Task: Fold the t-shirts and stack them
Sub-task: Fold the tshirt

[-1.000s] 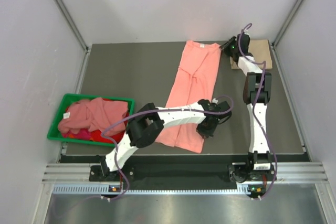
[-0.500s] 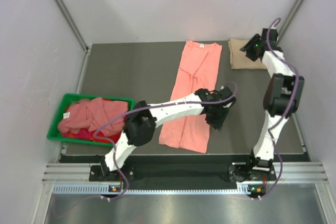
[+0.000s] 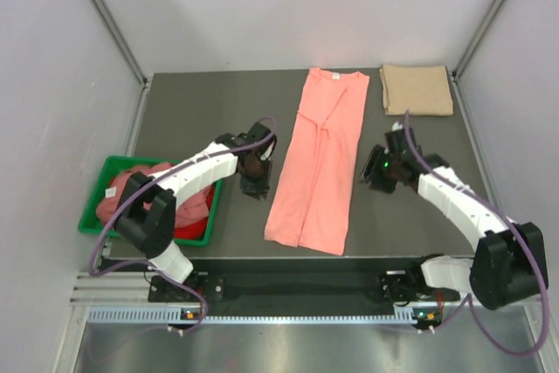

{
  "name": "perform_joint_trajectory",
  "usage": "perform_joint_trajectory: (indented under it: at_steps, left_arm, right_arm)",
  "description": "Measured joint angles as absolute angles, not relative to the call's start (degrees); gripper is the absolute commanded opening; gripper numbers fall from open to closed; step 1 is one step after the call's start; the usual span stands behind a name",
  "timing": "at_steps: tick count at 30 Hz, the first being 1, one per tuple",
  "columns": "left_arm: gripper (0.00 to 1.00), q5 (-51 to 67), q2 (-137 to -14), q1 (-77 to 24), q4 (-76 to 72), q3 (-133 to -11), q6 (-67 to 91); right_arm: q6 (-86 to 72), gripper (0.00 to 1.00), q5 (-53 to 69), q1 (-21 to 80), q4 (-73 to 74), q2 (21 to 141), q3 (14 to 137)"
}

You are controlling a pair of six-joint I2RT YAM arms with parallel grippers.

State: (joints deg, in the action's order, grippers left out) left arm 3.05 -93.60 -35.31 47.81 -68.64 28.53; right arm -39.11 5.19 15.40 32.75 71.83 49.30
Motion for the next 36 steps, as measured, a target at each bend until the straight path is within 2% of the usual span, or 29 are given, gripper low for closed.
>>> perform_joint_trajectory:
  at_steps: [3,12,24,27,30,31,36]
  left_arm:
    - [0.31,5.0,-92.3,-35.7,45.5,-62.7,28.6]
    - [0.29,10.5,-88.9,-36.2,40.3,-51.7,30.0]
    - [0.30,14.1,-85.9,-36.2,36.0,-47.0,31.9]
    - [0.30,15.2,-85.0,-36.2,35.6,-45.8,32.3]
    - [0.29,15.9,-84.9,-36.4,35.0,-45.1,32.9]
    - [0.28,15.8,-84.9,-36.6,34.7,-44.7,33.1]
    - [0.28,15.3,-84.9,-37.4,34.7,-44.1,33.5]
  right_arm:
    - [-42.7,0.47,4.9,23.3,33.8,68.0,42.0]
    - [-52.4,0.45,2.5,38.7,33.9,65.1,34.0]
    - [-60.8,0.41,1.3,47.4,29.2,64.6,28.0]
    - [-62.3,0.39,1.2,49.1,28.0,64.6,27.5]
    - [-63.8,0.31,0.8,50.4,27.2,64.4,27.0]
    - [-64.2,0.26,0.5,50.7,27.1,64.4,27.0]
    - [-65.5,0.17,-1.5,51.9,28.1,64.4,26.9]
